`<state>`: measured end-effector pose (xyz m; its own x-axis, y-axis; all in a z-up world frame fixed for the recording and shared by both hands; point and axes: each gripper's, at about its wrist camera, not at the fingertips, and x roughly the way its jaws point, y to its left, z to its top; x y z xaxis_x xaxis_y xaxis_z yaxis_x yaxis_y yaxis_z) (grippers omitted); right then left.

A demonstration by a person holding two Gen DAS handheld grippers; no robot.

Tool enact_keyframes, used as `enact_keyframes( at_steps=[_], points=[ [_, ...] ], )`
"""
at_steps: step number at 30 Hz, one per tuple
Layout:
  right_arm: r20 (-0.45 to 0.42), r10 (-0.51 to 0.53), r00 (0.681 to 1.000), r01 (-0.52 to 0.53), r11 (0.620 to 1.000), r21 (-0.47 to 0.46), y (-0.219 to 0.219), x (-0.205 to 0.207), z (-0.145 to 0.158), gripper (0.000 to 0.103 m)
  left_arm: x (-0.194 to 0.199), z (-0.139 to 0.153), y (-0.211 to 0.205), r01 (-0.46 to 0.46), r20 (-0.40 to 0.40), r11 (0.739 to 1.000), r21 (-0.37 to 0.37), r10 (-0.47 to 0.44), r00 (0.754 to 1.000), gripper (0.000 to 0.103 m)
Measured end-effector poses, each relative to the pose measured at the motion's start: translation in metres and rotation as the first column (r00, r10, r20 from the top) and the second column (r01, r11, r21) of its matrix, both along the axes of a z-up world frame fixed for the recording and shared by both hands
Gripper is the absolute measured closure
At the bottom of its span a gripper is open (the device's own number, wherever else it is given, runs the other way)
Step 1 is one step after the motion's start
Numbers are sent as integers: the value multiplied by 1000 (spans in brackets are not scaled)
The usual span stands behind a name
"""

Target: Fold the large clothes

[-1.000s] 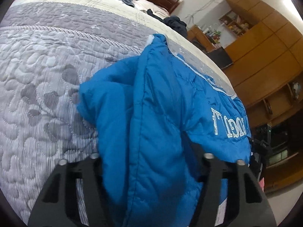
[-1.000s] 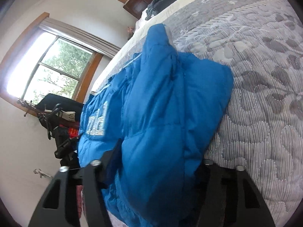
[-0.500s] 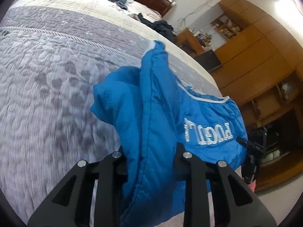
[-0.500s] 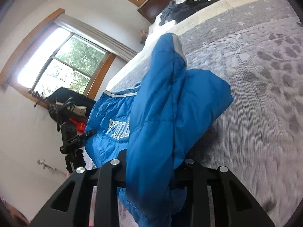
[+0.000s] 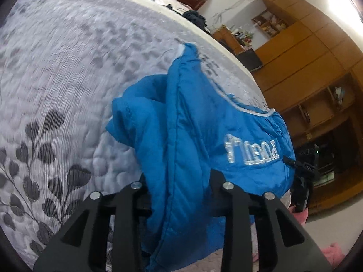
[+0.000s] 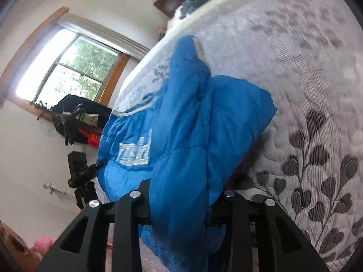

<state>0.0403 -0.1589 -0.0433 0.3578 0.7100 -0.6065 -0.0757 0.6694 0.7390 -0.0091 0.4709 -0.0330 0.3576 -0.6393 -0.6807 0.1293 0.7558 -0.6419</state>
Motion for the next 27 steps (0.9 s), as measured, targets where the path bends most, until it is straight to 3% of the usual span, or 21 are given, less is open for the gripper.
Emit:
enact_keyframes(
  at_steps=[5,8,12,14,16,18,23,27],
  points=[
    [-61,-17,998,21,997,77,-12,16,-40,62,10,-26,-1,-12,30,1000,-17,12,999,51],
    [-60,-15,998,20,995,97,-16,15,-45,59,8,-29,2,-21,23,999,-48,22,999,50],
    [-33,-30,999,30,1000,2,-23,7,-28,49,2,-14,7,-37,25,999,-8,37,999,50],
    [-10,-48,999,47,997,-61,-25,3,-12,46,-5,3,15,-70,72,997,42,67,995,50],
    [20,-79,997,81,989,-127,-33,0,3,34,-9,19,22,-102,121,992,79,92,988,52],
    [64,-104,993,113,979,-172,-40,2,23,33,-10,41,23,-128,189,985,120,104,976,52],
    [121,-46,992,77,960,-268,-17,39,58,25,17,73,-11,-75,262,983,165,30,964,52],
    [78,-13,997,41,931,-363,2,82,49,25,32,71,-48,-11,276,979,203,-47,960,52]
  ],
)
